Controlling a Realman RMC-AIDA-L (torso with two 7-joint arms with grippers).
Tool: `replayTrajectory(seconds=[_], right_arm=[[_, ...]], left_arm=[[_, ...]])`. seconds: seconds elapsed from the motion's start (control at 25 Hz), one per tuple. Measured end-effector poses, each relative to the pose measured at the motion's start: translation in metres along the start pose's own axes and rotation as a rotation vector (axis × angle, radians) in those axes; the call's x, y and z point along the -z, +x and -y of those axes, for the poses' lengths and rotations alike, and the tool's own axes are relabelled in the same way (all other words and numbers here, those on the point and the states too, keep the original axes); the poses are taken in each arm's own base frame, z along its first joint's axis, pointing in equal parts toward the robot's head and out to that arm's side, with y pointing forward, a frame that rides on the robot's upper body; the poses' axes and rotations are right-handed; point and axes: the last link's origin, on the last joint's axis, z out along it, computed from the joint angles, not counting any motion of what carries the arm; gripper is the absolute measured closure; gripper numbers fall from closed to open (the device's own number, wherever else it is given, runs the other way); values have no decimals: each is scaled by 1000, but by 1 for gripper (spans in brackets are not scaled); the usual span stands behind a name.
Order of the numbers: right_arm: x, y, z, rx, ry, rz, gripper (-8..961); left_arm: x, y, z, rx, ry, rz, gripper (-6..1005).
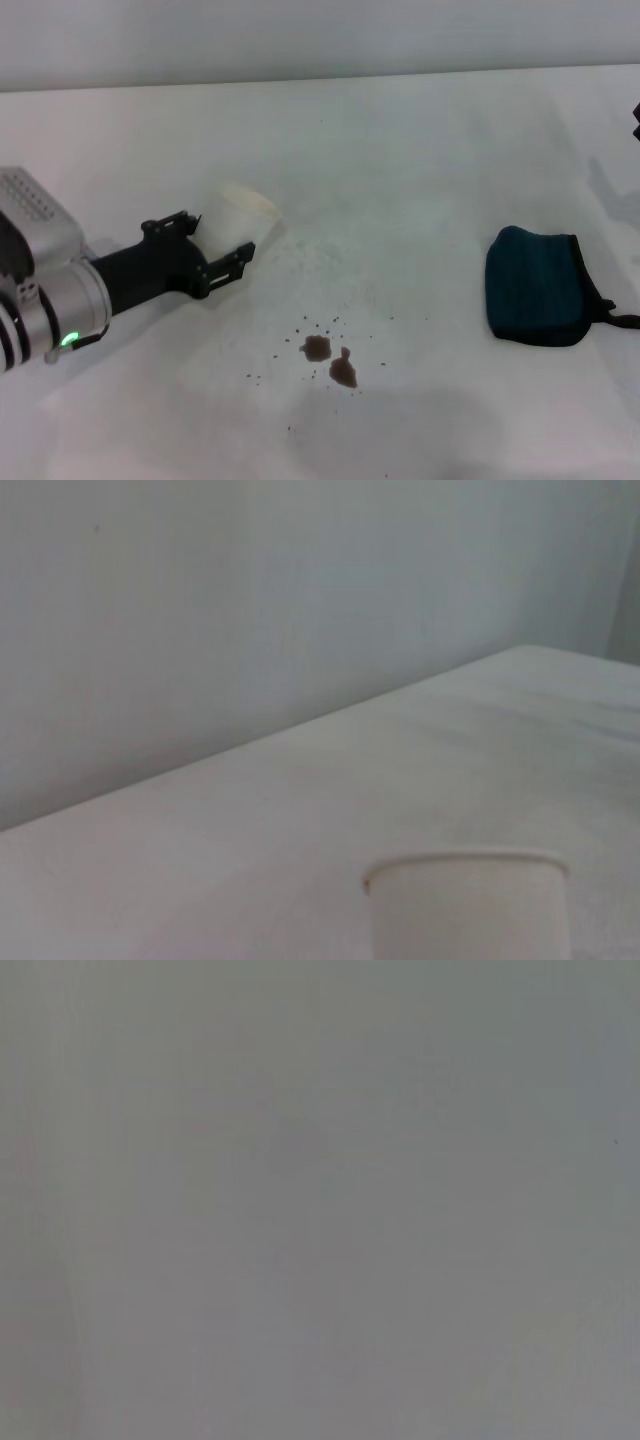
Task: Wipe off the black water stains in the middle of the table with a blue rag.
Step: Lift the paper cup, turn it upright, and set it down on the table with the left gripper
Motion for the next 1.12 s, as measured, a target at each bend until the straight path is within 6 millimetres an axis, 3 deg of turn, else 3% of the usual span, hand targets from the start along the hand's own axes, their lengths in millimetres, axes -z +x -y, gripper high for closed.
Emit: replayTrajectory(seconds=[0.44,1.12], right_arm=[[2,2,0,-7,4,-7,78],[-1,5,3,-4,23,-40,78]], left_arm=[[13,-25,-12,-78,20,10,325],[22,-38,-17,-158,64,-3,307]])
